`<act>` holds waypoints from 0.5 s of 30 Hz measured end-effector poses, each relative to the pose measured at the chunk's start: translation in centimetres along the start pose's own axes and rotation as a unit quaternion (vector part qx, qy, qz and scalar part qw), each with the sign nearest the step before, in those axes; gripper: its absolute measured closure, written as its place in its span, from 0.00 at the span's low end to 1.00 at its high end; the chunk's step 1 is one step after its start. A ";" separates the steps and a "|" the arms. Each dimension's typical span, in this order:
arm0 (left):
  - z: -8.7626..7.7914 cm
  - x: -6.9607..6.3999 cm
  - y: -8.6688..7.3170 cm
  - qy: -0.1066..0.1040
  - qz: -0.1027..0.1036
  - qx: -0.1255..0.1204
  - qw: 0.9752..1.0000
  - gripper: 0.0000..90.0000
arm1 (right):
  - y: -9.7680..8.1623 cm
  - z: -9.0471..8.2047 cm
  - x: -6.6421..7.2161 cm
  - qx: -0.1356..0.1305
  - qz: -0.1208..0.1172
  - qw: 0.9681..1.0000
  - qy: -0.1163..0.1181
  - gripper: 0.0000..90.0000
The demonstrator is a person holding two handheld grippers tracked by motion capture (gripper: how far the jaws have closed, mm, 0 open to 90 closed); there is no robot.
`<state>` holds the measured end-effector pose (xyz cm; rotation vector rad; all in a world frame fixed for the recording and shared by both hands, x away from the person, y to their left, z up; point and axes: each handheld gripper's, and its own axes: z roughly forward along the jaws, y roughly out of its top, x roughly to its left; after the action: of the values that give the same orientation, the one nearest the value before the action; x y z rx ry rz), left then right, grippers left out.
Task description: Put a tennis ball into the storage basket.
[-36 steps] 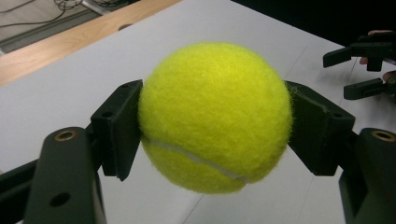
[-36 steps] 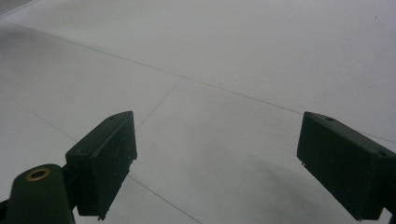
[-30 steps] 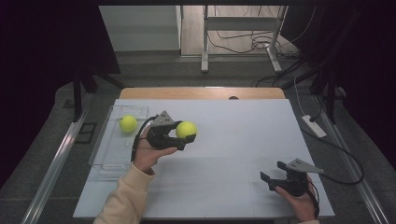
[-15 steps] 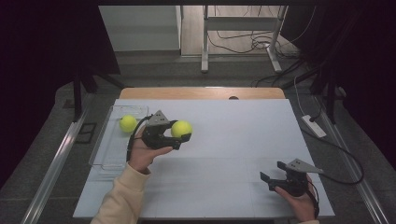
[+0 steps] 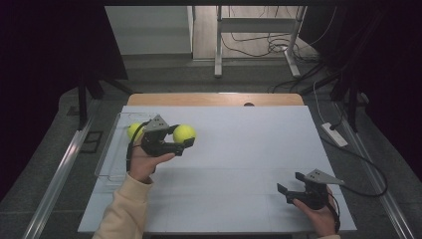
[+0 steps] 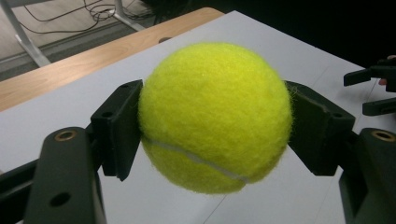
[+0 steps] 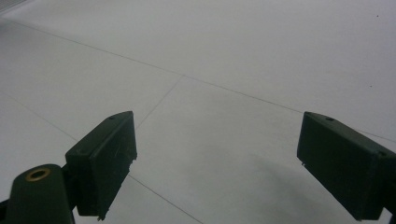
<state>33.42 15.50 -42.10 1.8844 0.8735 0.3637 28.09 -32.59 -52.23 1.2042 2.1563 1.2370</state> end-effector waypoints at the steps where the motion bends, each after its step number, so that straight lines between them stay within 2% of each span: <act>1: -0.3 0.1 0.0 0.001 -0.001 -0.002 1.000 0.30 | 0.0 0.0 0.0 0.000 0.000 1.000 0.000 0.13; 8: -1.6 0.9 -0.2 0.012 -0.011 -0.013 1.000 0.30 | 0.0 0.0 0.0 0.001 0.001 1.000 -0.001 0.13; 15: -2.2 1.4 -0.4 0.017 -0.019 -0.019 0.999 0.30 | 0.0 0.0 0.0 0.001 0.001 1.000 0.000 0.13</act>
<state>32.95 18.04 -41.59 1.8292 0.9182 0.3885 28.12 -32.58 -52.25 1.2072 2.1570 1.2357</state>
